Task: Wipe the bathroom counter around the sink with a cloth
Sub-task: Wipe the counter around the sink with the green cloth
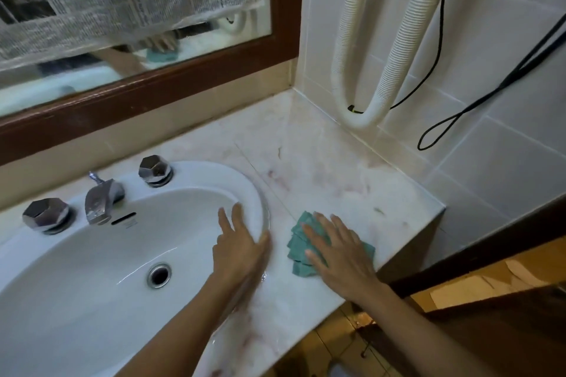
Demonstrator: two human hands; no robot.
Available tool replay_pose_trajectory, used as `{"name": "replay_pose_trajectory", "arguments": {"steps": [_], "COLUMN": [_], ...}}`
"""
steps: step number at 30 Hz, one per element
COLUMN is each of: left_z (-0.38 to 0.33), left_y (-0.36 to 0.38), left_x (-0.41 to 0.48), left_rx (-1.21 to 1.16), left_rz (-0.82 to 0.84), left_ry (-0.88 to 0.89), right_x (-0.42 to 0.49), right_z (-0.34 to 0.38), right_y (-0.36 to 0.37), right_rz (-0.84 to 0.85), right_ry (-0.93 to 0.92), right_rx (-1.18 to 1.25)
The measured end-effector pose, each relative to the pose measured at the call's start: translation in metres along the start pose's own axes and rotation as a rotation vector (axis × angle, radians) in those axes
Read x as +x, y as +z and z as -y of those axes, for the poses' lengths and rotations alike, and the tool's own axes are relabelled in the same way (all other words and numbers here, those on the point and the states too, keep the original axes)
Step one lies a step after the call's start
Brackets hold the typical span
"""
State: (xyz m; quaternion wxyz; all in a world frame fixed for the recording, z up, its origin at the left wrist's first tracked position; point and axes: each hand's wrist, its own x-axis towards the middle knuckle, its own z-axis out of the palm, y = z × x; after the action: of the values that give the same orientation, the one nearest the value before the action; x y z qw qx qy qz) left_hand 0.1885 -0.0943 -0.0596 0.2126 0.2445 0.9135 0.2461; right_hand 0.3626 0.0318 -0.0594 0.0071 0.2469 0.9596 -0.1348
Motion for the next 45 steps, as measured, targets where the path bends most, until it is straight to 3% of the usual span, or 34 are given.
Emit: {"name": "replay_pose_trajectory", "arguments": {"steps": [5,10,15,20,25,30,33,37,41,45], "left_z": [0.002,0.004,0.003,0.003,0.001,-0.003,-0.004,-0.002,0.000,0.001], "left_y": [0.000,0.003,0.007,0.010,0.008,0.005,0.003,0.004,0.006,0.007], "left_x": [0.001,0.006,0.011,0.022,0.020,0.018,0.018,0.018,0.019,0.019], "left_rx": [0.005,0.026,0.136,0.186,0.170,0.163,0.172,0.185,0.184,0.192], "left_rz": [0.023,0.035,0.045,0.036,0.058,0.050,0.057,0.048,0.033,0.029], "left_ry": [-0.012,0.006,0.005,0.028,0.022,0.023,0.041,0.038,0.055,0.065], "right_x": [0.006,0.083,0.208,0.293,0.249,0.088,0.022,0.049,0.137,0.192], "right_z": [-0.034,-0.083,-0.113,-0.074,-0.012,0.041,0.028,-0.020,-0.064,-0.050], "right_y": [0.025,0.007,-0.007,-0.001,0.017,0.035,0.037,0.028,0.011,0.008], "right_rz": [0.060,-0.019,-0.023,0.000,0.010,-0.041,0.016,0.037,-0.019,0.002], "right_ry": [-0.028,0.313,0.501,0.421,0.202,0.176,0.109,0.138,0.308,0.426], "right_rx": [-0.130,-0.129,-0.119,-0.111,-0.028,0.010,-0.055,-0.124,-0.078,-0.009]}}
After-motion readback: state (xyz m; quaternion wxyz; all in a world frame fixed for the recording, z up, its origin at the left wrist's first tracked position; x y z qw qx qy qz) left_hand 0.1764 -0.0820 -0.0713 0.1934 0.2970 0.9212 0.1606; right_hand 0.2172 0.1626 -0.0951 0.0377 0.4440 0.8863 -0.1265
